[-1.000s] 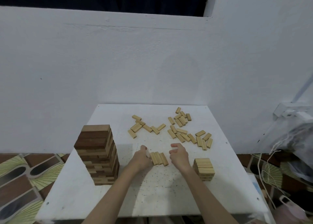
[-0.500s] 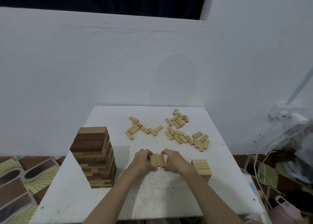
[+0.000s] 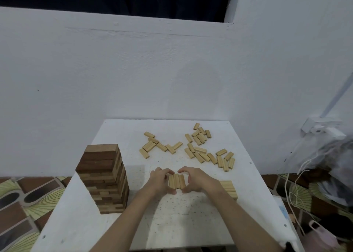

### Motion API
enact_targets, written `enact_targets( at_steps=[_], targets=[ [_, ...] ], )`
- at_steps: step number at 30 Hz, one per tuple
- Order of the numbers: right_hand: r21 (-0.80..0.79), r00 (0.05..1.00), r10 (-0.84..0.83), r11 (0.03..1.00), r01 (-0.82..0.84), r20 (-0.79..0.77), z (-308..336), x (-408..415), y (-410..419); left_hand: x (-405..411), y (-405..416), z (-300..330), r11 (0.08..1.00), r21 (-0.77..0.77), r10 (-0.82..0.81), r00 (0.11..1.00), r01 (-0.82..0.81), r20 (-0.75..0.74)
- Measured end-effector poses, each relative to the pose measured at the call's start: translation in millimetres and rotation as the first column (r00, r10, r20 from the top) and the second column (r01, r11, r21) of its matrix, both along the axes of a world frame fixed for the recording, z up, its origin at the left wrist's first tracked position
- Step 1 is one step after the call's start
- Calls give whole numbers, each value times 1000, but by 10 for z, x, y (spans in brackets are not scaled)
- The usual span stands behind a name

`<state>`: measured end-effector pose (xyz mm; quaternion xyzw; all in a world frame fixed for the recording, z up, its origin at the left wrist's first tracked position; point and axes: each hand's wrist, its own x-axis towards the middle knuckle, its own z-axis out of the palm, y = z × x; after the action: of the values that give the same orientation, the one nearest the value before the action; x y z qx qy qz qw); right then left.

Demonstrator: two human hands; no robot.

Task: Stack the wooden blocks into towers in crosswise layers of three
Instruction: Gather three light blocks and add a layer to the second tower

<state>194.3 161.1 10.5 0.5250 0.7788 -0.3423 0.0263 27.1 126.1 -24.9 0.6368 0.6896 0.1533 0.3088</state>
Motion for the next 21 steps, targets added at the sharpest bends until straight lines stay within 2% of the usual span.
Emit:
enact_targets(
  at_steps=[21],
  targets=[
    [75, 996, 75, 994, -79, 47, -5, -15, 90, 23, 41, 0, 1000, 15, -17, 999, 18, -37]
  ],
)
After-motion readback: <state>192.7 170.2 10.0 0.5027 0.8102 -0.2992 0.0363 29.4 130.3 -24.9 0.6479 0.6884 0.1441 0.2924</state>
